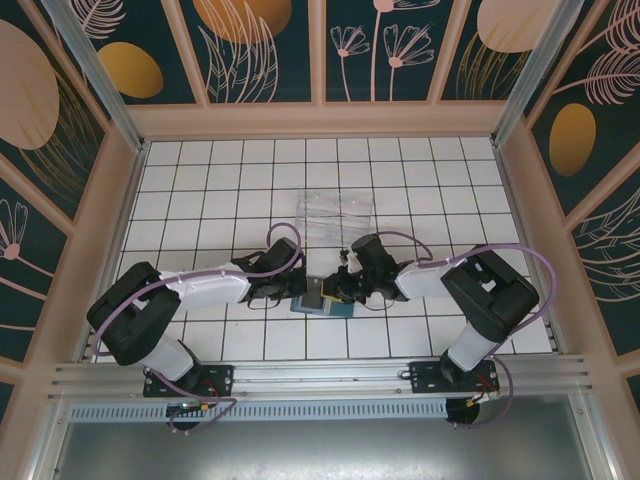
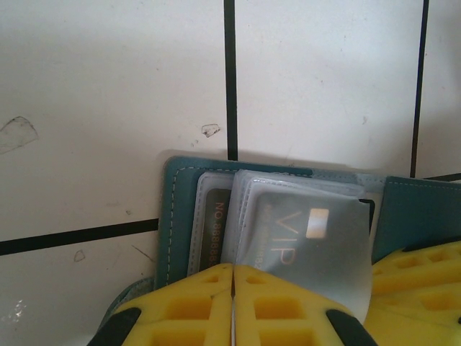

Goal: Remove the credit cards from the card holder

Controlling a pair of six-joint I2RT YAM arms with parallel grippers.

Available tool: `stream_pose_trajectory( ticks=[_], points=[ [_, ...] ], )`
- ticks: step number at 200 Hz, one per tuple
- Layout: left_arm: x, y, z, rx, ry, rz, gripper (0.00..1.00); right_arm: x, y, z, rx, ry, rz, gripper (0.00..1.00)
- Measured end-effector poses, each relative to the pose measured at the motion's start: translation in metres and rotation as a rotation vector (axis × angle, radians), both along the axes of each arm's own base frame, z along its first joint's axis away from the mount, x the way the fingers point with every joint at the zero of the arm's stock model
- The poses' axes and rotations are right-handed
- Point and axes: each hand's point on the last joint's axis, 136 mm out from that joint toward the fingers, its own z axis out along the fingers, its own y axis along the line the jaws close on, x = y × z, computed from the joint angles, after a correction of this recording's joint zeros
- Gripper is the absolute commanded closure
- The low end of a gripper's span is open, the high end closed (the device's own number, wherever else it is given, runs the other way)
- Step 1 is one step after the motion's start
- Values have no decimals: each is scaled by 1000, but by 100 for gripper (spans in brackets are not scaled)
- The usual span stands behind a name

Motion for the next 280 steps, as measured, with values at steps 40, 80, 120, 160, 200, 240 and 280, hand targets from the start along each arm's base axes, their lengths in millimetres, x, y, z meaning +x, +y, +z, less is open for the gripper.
stream_pose_trajectory(
  ticks=[40,80,120,160,200,240,280],
  points=[
    [0,-1,0,-25,8,13,91,-2,-2,1,9,6,-12,85],
    [-2,-3,0,-53,16,26,89,-2,-2,1,24,5,-19,85],
    [-2,-3,0,-73,25,39,88,-1,-2,3,41,10,-25,84],
    [-5,-3,1,-93,37,46,87,3,1,6,69,-3,-28,84],
    [-7,-4,1,-109,46,54,87,6,3,6,91,0,-27,86],
    [-8,-2,1,-107,46,57,87,5,4,3,91,7,-22,89],
    [-8,-1,1,-95,46,52,88,7,0,5,86,-13,-15,90]
  ],
)
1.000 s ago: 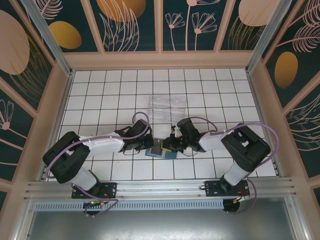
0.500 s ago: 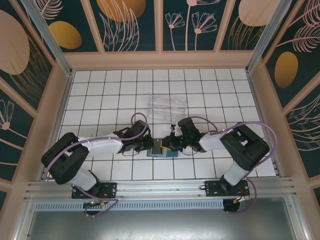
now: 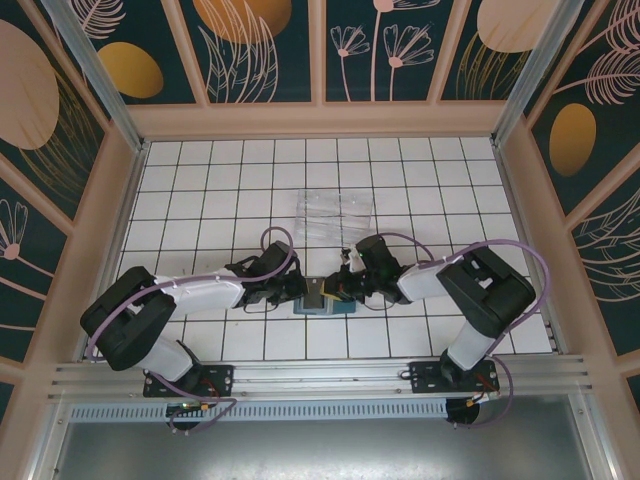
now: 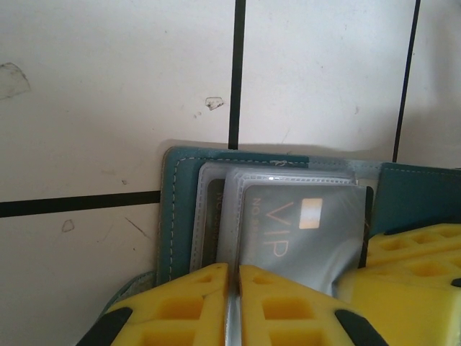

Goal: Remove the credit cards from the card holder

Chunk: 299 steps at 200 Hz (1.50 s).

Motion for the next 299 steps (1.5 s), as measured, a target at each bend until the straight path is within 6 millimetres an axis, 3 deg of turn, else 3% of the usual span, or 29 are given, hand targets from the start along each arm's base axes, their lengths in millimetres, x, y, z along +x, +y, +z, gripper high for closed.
stream_pose_trajectory(
  ticks=[99,142,195,252,299],
  points=[
    [-2,1,-1,38,8,-33,87,5,-25,4,-57,-40,1,92],
    [-2,2,-1,53,9,-39,87,12,-45,21,-100,-92,-31,95],
    [4,7,8,100,-16,-39,83,47,-55,58,-199,-286,-18,96],
    [35,4,70,27,-189,6,79,115,-56,139,-432,-767,144,100],
    [44,14,76,62,-247,13,79,155,-77,157,-667,-1033,425,100]
  ],
)
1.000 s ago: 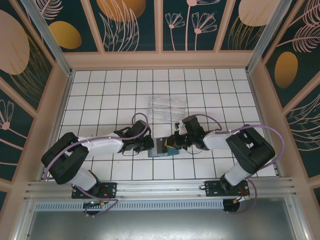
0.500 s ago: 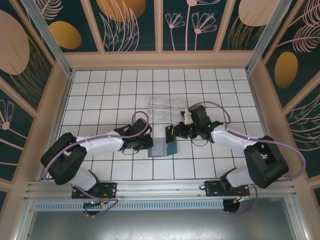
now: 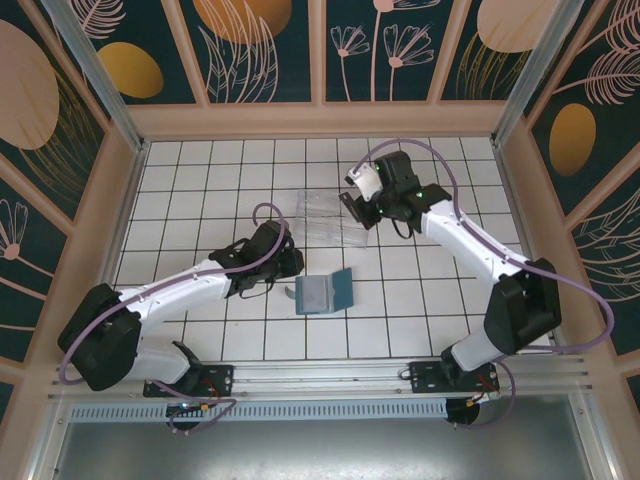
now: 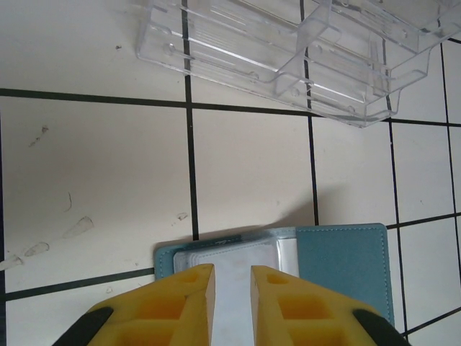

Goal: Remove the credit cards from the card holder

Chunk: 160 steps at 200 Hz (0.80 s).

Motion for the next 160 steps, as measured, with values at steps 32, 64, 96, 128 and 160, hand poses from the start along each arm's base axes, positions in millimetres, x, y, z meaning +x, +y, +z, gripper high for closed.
stream_pose_trajectory(
  ticks=[32,64,96,128,160],
  points=[
    [0,-1,-2,9,-3,-15,79,7,6,2,-160,-42,214,100],
    [0,-1,-4,18,-8,-28,79,5,10,-10,-279,2,374,100],
    [0,-2,-8,32,-8,-44,79,-2,13,-31,-345,93,461,100],
    [-1,-1,-11,43,-6,-54,79,-15,10,-48,-385,170,509,100],
    [-4,2,-17,49,2,-58,79,-16,7,-67,-424,221,526,100]
  ],
)
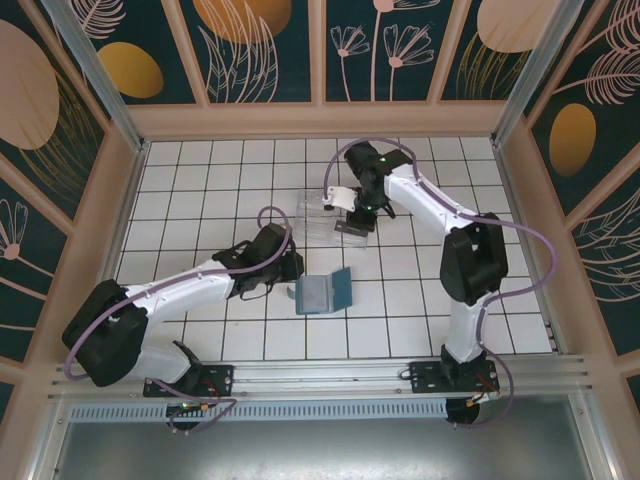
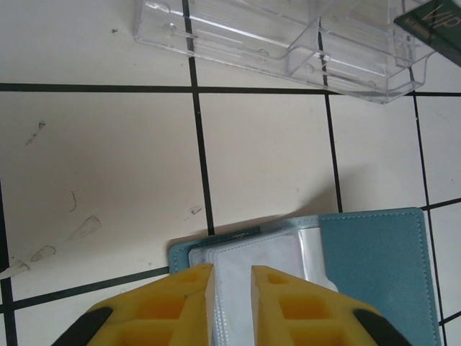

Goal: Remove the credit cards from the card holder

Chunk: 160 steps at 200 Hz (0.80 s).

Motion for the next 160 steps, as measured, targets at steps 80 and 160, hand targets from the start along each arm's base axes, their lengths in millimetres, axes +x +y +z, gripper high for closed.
stream_pose_trajectory(
  ticks=[80,160],
  points=[
    [-7,6,-13,14,24,-3,79,7,13,-36,-57,51,36,100],
    [-9,9,-17,16,36,-2,79,11,7,-42,-101,37,46,100]
  ],
)
